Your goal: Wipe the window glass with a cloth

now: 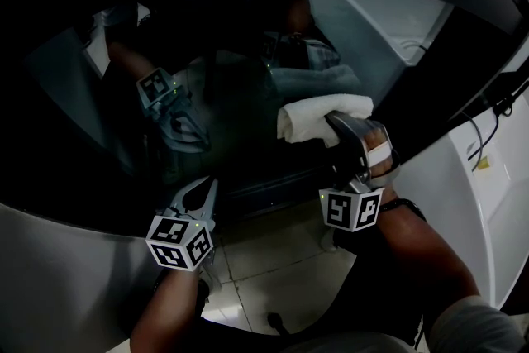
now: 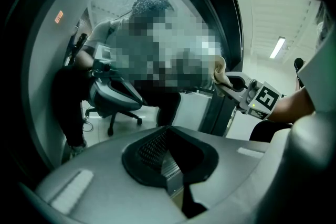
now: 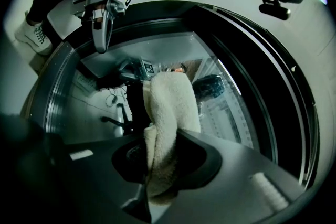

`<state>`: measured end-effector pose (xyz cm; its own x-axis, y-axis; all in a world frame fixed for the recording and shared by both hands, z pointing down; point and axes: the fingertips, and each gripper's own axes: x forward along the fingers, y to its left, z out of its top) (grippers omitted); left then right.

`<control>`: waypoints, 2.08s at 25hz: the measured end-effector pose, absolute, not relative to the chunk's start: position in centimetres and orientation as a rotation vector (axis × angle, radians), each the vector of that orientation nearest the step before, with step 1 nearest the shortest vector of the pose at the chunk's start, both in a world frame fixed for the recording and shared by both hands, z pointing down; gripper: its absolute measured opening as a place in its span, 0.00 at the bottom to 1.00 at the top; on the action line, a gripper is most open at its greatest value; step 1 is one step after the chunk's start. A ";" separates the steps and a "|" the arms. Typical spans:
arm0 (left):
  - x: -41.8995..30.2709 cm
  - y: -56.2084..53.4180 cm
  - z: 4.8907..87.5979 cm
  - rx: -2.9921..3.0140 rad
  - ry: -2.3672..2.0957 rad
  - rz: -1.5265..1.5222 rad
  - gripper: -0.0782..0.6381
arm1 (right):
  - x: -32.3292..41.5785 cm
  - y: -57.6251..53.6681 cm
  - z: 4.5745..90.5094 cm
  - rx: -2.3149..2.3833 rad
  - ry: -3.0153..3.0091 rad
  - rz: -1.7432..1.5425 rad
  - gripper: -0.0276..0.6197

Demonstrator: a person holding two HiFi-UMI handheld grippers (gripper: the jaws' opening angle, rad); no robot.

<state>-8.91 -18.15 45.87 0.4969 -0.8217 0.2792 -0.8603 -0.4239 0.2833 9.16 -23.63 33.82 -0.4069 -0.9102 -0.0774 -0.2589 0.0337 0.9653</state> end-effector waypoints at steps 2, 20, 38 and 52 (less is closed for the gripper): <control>-8.9 -18.1 45.9 2.359 -1.397 0.137 0.13 | 9.1 -23.6 34.2 1.186 -1.721 -1.397 0.17; -8.8 -18.1 45.9 2.359 -1.392 0.143 0.13 | 9.0 -23.6 36.5 1.147 -1.737 -1.354 0.17; -8.6 -18.0 45.7 2.357 -1.389 0.144 0.13 | 9.0 -23.4 39.0 1.079 -1.745 -1.301 0.17; -8.4 -17.9 45.1 2.354 -1.396 0.138 0.13 | 9.1 -23.2 42.1 0.994 -1.748 -1.240 0.17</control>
<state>-8.44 -17.86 45.12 0.4966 -0.8208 0.2824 -0.8602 -0.4220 0.2863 9.06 -23.17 42.12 -0.4080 -0.9019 0.1420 -0.1642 0.2255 0.9603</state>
